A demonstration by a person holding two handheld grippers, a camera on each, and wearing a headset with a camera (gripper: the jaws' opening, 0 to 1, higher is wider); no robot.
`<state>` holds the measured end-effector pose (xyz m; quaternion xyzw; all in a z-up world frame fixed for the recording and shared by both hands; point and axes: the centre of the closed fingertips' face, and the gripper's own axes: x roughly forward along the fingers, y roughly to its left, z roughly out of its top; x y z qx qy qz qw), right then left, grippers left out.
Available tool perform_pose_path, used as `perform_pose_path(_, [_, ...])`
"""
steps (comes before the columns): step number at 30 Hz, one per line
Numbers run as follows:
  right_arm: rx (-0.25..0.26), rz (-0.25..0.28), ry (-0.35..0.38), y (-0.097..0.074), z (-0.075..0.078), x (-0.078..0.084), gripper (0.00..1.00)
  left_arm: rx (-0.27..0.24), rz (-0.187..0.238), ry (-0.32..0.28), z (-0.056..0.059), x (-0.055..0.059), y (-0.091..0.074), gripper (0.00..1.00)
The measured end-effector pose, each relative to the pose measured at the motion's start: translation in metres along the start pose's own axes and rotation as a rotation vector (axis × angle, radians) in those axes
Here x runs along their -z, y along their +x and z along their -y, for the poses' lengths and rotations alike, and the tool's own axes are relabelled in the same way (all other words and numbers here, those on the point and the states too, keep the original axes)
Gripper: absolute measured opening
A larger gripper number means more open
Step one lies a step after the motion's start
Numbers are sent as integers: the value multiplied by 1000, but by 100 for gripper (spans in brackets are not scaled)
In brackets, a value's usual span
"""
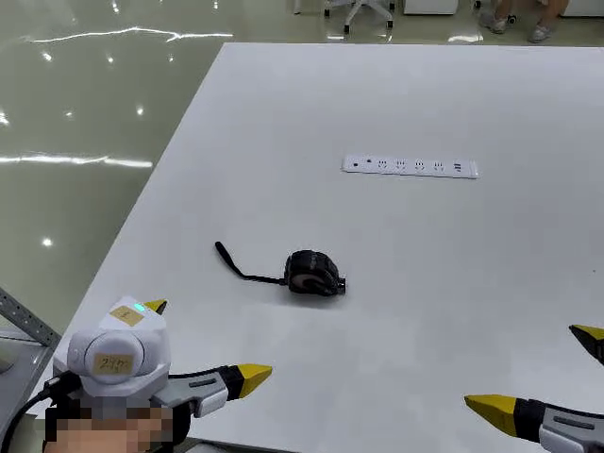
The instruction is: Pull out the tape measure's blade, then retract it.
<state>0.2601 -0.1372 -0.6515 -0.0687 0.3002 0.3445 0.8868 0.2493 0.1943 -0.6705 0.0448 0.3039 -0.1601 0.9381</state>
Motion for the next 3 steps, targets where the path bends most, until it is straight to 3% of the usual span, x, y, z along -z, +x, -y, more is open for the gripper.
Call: perform_pose_path(3, [2, -6, -2, -2, 1, 2, 100, -5, -10, 2, -3, 3, -2, 100])
